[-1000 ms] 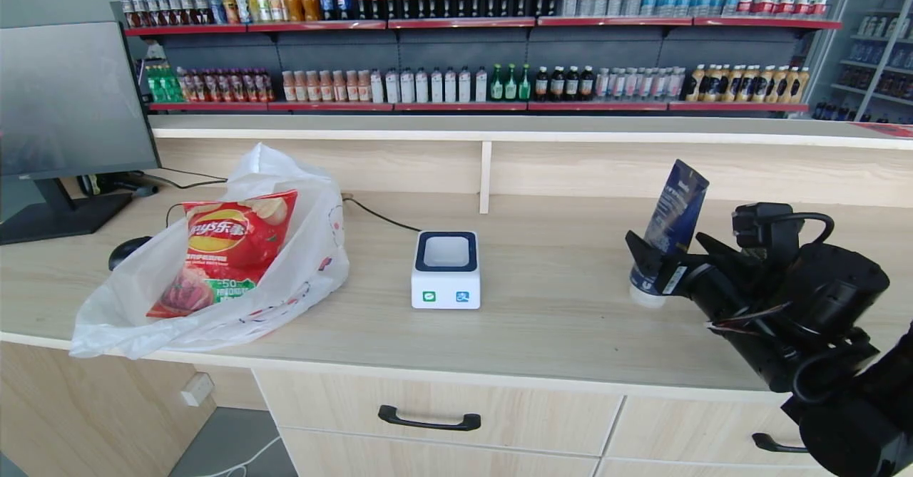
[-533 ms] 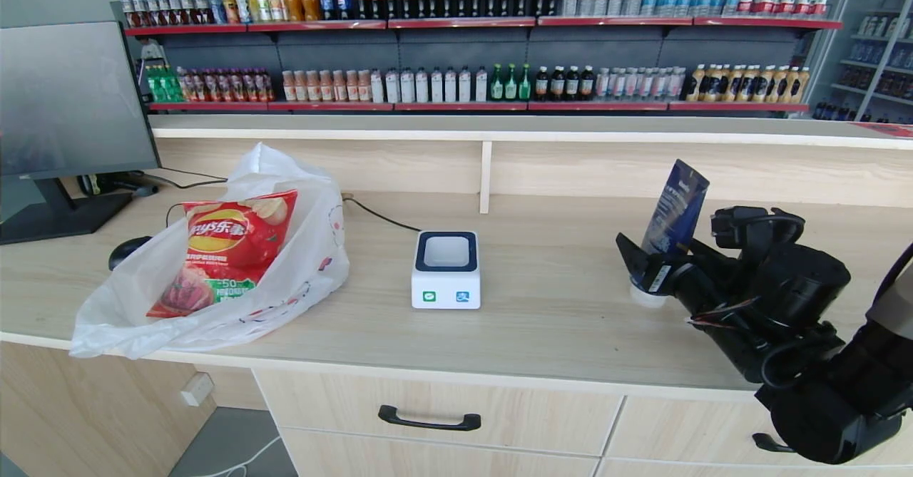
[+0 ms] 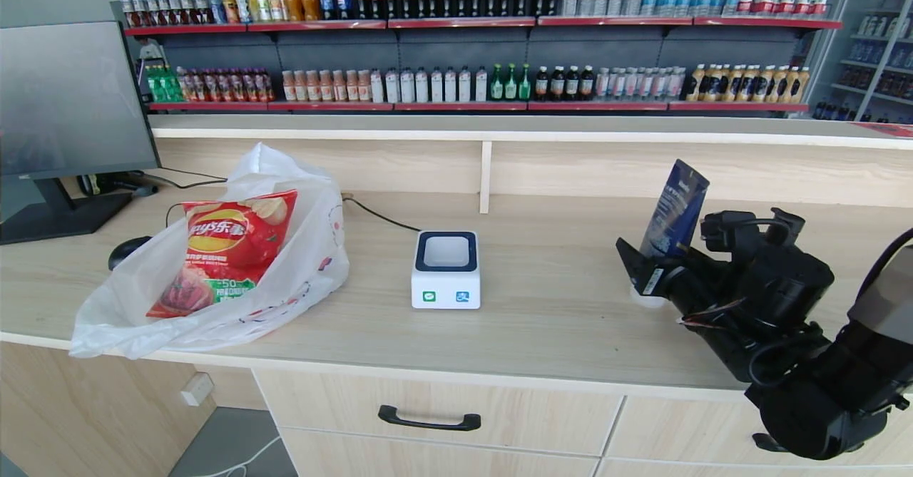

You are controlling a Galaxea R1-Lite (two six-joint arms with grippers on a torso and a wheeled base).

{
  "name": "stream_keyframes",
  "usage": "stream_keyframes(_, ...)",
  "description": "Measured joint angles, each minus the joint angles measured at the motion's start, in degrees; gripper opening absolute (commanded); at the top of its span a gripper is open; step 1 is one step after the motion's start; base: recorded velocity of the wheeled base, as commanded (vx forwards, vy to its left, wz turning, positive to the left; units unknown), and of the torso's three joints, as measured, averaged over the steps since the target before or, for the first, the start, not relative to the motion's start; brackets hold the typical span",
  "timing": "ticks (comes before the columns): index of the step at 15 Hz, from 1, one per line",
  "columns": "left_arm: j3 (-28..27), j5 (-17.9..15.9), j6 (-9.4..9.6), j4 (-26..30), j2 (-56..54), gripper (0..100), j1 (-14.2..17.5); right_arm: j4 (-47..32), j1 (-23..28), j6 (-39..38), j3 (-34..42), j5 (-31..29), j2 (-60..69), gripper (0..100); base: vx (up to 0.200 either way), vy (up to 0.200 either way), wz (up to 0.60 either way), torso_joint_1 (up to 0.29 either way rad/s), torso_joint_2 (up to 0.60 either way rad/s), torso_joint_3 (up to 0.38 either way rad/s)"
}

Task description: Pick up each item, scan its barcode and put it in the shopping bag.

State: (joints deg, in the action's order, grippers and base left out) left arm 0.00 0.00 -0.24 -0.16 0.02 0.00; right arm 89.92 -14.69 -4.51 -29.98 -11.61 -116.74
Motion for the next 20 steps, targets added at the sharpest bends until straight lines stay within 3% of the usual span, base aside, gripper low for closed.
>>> stream_keyframes(14, 0.0, 0.0, 0.40, 0.2, 0.0, 100, 0.0, 0.0, -1.3, -0.1, 0.7, -2.3, 4.3, 0, 0.000, 0.000, 0.00, 0.000, 0.00, 0.000)
stream_keyframes(20, 0.0, 0.0, 0.43, 0.2, 0.0, 100, 0.0, 0.1, -7.5, 1.4, 6.3, -2.4, 13.2, 0, 0.000, 0.000, 0.00, 0.000, 0.00, 0.000)
